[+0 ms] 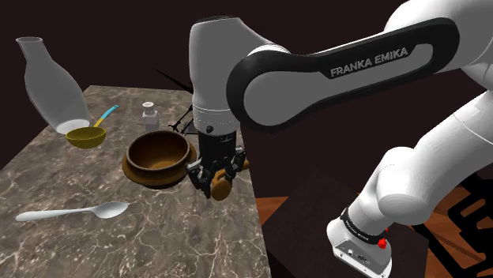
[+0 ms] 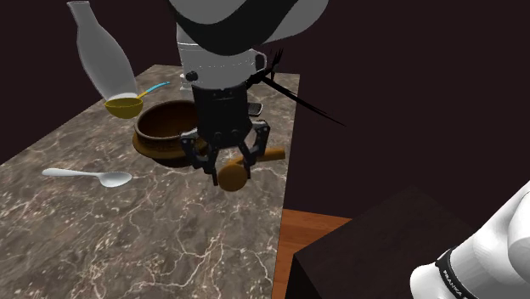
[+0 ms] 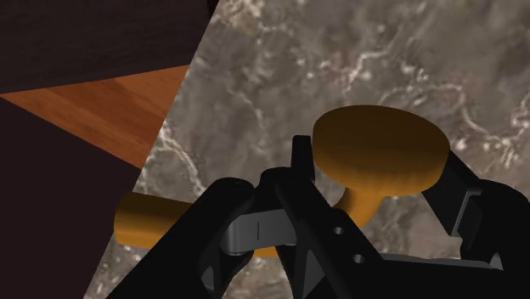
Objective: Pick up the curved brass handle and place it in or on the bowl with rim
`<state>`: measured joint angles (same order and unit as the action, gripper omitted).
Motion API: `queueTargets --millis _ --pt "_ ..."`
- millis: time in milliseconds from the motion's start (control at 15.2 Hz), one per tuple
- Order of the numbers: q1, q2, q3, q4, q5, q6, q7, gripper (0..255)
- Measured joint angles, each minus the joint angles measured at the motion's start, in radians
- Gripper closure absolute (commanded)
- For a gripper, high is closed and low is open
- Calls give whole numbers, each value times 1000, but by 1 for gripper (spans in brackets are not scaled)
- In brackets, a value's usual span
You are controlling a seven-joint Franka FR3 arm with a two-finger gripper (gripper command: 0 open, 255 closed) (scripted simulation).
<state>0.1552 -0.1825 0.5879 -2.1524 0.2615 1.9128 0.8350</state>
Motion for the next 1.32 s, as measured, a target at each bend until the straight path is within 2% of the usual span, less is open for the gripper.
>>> queueTargets --millis 1320 --pt "-10 -32 -29 238 -6 -267 26 255"
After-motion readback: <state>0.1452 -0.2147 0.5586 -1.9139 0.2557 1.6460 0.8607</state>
